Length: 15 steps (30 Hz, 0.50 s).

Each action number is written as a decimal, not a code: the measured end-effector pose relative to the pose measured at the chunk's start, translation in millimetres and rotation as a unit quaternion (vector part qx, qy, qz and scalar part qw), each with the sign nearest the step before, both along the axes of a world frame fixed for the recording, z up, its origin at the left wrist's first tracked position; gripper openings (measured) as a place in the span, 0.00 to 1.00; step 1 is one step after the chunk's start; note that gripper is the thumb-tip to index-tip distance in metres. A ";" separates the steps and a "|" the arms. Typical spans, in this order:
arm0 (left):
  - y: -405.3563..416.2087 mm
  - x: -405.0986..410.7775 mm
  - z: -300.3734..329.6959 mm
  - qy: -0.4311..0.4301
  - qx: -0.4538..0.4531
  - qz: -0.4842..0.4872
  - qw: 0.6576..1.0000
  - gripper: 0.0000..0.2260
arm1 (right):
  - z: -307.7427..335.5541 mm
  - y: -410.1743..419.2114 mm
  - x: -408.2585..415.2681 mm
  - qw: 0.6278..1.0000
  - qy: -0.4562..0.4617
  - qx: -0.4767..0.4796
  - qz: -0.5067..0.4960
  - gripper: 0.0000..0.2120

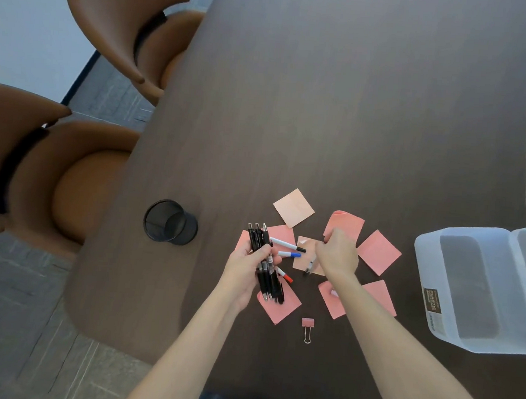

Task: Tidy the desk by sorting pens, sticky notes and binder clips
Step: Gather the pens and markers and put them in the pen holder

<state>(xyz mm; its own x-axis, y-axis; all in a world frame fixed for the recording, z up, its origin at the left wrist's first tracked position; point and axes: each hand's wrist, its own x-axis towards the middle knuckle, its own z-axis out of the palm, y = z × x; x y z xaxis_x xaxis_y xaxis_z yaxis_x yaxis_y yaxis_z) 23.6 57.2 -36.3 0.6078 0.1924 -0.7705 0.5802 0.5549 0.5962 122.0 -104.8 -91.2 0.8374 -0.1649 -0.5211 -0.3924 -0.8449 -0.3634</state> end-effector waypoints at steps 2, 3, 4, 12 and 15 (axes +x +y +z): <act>1.9 0.3 -1.1 0.002 -0.003 0.001 1.000 0.09 | -1.2 -1.0 -1.1 1.000 -0.008 0.011 -0.016 0.07; 2.1 1.0 -1.6 0.006 -0.005 0.002 1.000 0.09 | -1.8 -1.4 -1.4 0.999 -0.014 0.019 -0.028 0.08; 1.6 2.1 -2.1 0.010 -0.006 0.002 1.000 0.09 | -1.5 -2.1 -1.8 0.999 -0.018 0.025 -0.042 0.08; -3.7 10.6 2.3 0.005 -0.027 -0.007 1.000 0.07 | 45.8 4.9 -13.8 0.976 -0.052 0.210 -0.037 0.08; -4.7 13.1 6.5 -0.015 -0.051 -0.025 0.998 0.07 | 62.3 16.4 -34.3 0.965 -0.018 0.258 0.048 0.07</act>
